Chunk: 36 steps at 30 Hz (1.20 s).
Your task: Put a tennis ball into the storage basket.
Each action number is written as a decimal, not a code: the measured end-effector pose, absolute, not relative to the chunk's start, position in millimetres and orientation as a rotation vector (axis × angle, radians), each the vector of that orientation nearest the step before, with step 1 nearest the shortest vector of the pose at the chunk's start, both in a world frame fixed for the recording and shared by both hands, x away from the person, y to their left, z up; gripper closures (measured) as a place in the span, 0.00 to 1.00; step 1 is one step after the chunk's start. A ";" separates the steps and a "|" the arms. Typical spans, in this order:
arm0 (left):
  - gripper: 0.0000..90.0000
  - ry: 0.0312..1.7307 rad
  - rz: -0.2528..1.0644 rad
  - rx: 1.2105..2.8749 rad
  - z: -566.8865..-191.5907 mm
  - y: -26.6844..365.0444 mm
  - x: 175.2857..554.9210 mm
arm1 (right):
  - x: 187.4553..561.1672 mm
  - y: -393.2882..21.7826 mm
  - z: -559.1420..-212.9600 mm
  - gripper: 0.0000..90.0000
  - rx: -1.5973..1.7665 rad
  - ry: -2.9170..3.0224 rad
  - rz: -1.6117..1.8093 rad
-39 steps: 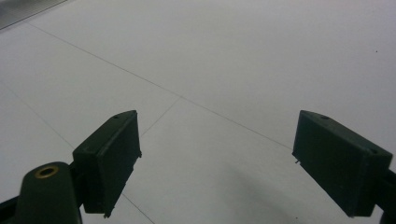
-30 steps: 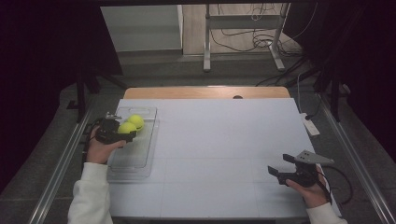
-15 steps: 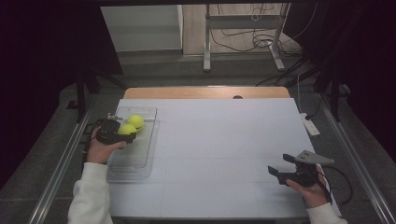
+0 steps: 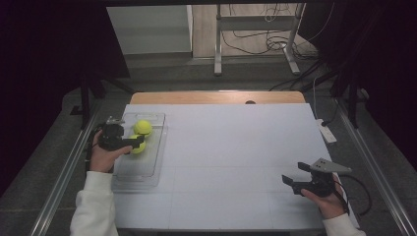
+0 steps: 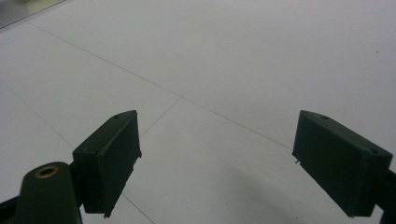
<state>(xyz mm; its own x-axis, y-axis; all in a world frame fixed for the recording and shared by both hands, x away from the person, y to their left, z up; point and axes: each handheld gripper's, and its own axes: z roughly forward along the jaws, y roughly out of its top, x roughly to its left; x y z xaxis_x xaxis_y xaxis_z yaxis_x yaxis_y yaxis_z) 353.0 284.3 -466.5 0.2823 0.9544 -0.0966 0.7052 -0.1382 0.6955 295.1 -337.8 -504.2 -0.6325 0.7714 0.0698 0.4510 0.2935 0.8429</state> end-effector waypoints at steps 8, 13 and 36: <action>0.15 1.423 0.481 1.843 -462.4 284.1 350.5 | 295.8 -338.3 -504.2 0.17 1.106 2.219 1.272; 0.15 1.386 0.480 1.802 -460.4 281.2 349.9 | 297.3 -340.1 -504.5 0.17 1.117 2.213 1.291; 0.13 1.234 0.397 1.755 -455.8 261.4 316.9 | 296.7 -340.7 -502.7 0.17 1.111 2.206 1.319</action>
